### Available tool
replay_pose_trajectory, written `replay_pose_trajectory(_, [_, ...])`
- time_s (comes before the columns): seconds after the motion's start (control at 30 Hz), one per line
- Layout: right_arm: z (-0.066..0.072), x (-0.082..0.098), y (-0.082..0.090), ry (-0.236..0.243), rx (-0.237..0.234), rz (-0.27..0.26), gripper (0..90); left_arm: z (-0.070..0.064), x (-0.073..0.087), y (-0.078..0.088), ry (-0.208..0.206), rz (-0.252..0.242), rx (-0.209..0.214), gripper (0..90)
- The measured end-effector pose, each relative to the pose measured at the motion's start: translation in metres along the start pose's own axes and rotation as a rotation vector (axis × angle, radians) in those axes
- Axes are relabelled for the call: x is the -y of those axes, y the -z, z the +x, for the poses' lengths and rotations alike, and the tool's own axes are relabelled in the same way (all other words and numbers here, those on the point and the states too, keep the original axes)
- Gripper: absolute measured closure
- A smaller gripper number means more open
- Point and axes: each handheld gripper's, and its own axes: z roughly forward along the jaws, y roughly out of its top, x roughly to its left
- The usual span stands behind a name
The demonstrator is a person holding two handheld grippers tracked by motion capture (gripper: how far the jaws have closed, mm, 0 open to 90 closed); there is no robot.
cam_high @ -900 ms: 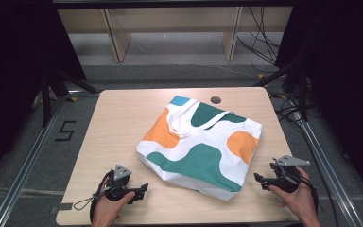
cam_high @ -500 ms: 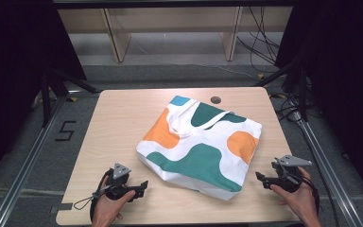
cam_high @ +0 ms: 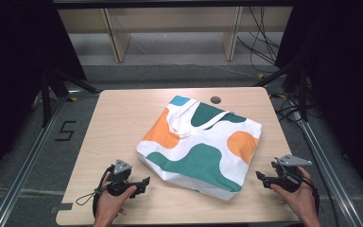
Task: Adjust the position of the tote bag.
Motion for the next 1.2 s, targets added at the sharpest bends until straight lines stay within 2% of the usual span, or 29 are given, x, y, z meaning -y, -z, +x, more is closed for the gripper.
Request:
replay_pose_trajectory(0.03, [0.000,0.000,0.000,-0.008,0.002,0.004,25.5,0.000,-0.002,0.000,-0.003,-0.003,-0.003,19.7])
replay_pose_trajectory(0.1, [0.000,0.001,0.000,0.008,0.003,-0.003,25.4,-0.002,-0.005,-0.003,0.018,-0.025,0.000,19.5])
replay_pose_trajectory(0.13, [-0.001,0.001,0.000,0.033,0.025,0.006,25.4,-0.001,-0.008,-0.002,-0.012,0.003,0.000,19.3])
replay_pose_trajectory(0.17, [0.001,0.001,0.000,-0.004,0.011,0.011,25.4,-0.001,-0.011,-0.003,-0.011,0.001,-0.003,18.6])
replay_pose_trajectory(0.2, [0.002,0.000,-0.001,0.011,0.002,0.010,25.4,-0.003,-0.013,-0.006,0.013,-0.025,-0.004,17.1])
replay_pose_trajectory(0.3, [0.000,0.001,-0.003,0.030,0.003,0.001,25.3,-0.004,-0.021,-0.011,0.055,-0.041,0.015,15.0])
replay_pose_trajectory(0.33, [0.001,0.000,-0.002,0.004,0.001,0.002,25.3,-0.004,-0.025,-0.015,0.120,-0.067,0.063,15.4])
replay_pose_trajectory(0.37, [0.001,0.000,-0.002,0.004,0.001,0.002,25.3,-0.004,-0.025,-0.015,0.120,-0.067,0.063,15.4])
replay_pose_trajectory(0.4, [-0.001,0.000,-0.001,0.027,0.015,-0.004,25.3,-0.005,-0.026,-0.017,0.164,-0.080,0.087,15.4])
replay_pose_trajectory(0.43, [0.000,0.001,-0.001,0.006,0.016,0.012,25.3,-0.005,-0.028,-0.019,0.168,-0.077,0.089,15.5])
replay_pose_trajectory(0.47, [-0.001,0.002,-0.001,0.024,0.027,0.009,25.2,-0.004,-0.029,-0.020,0.150,-0.061,0.084,16.1])
replay_pose_trajectory(0.5, [-0.001,0.002,-0.001,0.026,0.023,0.013,25.2,-0.007,-0.030,-0.024,0.166,-0.077,0.085,18.0])
replay_pose_trajectory(0.53, [-0.001,0.002,-0.002,0.026,0.025,0.010,25.1,-0.007,-0.030,-0.025,0.147,-0.065,0.088,20.4])
replay_pose_trajectory(0.57, [0.001,0.001,-0.002,0.005,0.011,0.012,25.1,-0.008,-0.032,-0.027,0.138,-0.054,0.087,21.3])
replay_pose_trajectory(0.6, [0.001,0.001,-0.003,0.023,0.015,0.009,25.0,-0.011,-0.033,-0.030,0.138,-0.051,0.080,22.5])
replay_pose_trajectory(0.63, [0.001,0.001,-0.003,0.023,0.015,0.009,25.0,-0.010,-0.034,-0.032,0.102,-0.030,0.069,22.5])
replay_pose_trajectory(0.7, [0.003,0.001,-0.001,0.001,0.011,0.024,25.0,-0.011,-0.035,-0.037,0.112,-0.031,0.064,22.9])
replay_pose_trajectory(0.77, [0.001,0.001,-0.003,0.028,0.024,0.015,25.0,-0.011,-0.036,-0.041,0.103,-0.016,0.060,23.3])
replay_pose_trajectory(0.8, [0.003,0.001,-0.002,-0.004,0.002,0.036,25.0,-0.012,-0.037,-0.044,0.127,-0.025,0.065,24.1])
replay_pose_trajectory(0.83, [0.003,0.001,-0.002,-0.004,0.002,0.036,25.0,-0.011,-0.038,-0.046,0.121,-0.027,0.070,24.1])
replay_pose_trajectory(0.87, [0.001,0.001,-0.004,0.019,0.003,0.022,25.0,-0.011,-0.038,-0.047,0.115,-0.035,0.060,26.8])
replay_pose_trajectory(0.93, [0.002,0.001,-0.004,0.023,-0.003,0.022,25.0,-0.010,-0.040,-0.049,0.092,-0.055,0.032,37.8])
replay_pose_trajectory(0.97, [0.002,0.001,-0.004,0.019,-0.001,0.022,25.0,-0.008,-0.040,-0.049,0.077,-0.065,0.025,47.5])
replay_pose_trajectory(1.07, [0.002,0.001,-0.004,0.029,0.006,0.008,25.2,0.000,-0.041,-0.052,0.076,-0.067,0.056,64.2])
replay_pose_trajectory(1.13, [0.002,0.001,-0.003,0.032,0.002,0.014,25.4,0.000,-0.042,-0.053,0.077,-0.075,0.056,66.8])
replay_pose_trajectory(1.2, [0.001,0.000,-0.003,0.034,-0.004,0.006,26.0,0.002,-0.045,-0.053,0.049,-0.062,0.047,69.0])
